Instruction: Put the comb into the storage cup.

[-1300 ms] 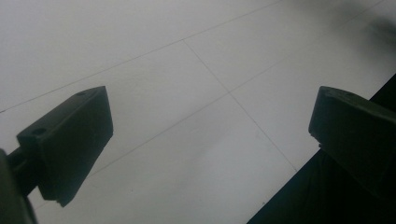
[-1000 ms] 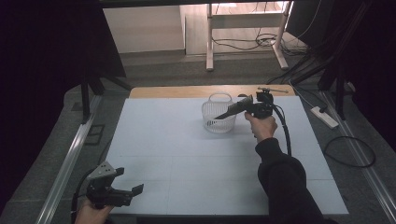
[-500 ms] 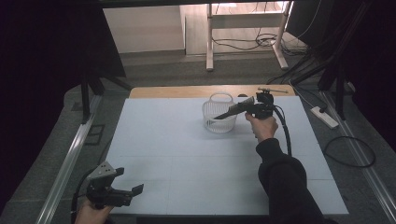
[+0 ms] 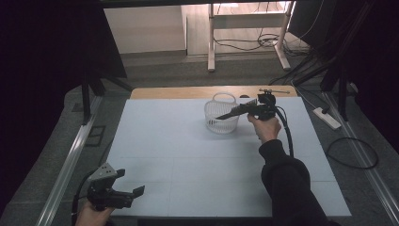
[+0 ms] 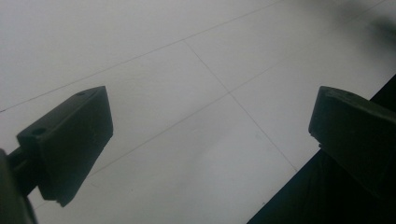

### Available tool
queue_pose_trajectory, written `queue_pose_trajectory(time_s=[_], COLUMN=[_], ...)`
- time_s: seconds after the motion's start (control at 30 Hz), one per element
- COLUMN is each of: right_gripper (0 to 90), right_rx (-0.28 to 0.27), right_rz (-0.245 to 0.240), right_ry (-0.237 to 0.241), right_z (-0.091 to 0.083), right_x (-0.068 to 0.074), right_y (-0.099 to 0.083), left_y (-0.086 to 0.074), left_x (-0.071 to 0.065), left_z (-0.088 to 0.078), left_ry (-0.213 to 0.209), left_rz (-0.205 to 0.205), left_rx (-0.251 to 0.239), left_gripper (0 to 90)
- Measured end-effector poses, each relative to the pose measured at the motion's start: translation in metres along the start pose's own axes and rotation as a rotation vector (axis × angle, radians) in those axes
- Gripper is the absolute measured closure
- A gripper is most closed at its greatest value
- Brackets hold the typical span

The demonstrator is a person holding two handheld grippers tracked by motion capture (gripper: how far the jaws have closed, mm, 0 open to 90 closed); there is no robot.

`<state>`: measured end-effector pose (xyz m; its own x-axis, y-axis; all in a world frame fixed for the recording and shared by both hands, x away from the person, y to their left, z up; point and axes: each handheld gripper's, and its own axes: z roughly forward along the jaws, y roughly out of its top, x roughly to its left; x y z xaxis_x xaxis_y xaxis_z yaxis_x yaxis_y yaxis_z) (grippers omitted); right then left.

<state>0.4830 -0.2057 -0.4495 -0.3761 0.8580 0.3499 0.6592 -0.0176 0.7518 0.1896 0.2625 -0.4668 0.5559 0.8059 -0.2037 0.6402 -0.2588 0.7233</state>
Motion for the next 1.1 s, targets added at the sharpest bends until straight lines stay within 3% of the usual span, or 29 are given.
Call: queue_pose_trajectory(time_s=[0.4,0.77,1.1], right_gripper=[44.1,22.9,16.6], right_rx=[-0.002,0.004,0.009], right_rz=[-0.024,-0.075,-0.112], right_ry=[-0.006,-0.009,0.016], right_z=[-0.0003,-0.0003,-0.0029], right_x=[0.0008,0.0046,0.0073], right_y=[0.0011,0.0021,0.0036], left_y=[0.0001,0.0002,0.0002], left_x=[0.0001,0.0002,0.0001], left_z=[0.0002,0.0001,0.0002], left_ry=[0.000,-0.001,-0.001], left_rz=[-0.001,-0.001,0.000], left_rx=[0.001,-0.001,-0.001], left_gripper=[0.7,0.7,0.7])
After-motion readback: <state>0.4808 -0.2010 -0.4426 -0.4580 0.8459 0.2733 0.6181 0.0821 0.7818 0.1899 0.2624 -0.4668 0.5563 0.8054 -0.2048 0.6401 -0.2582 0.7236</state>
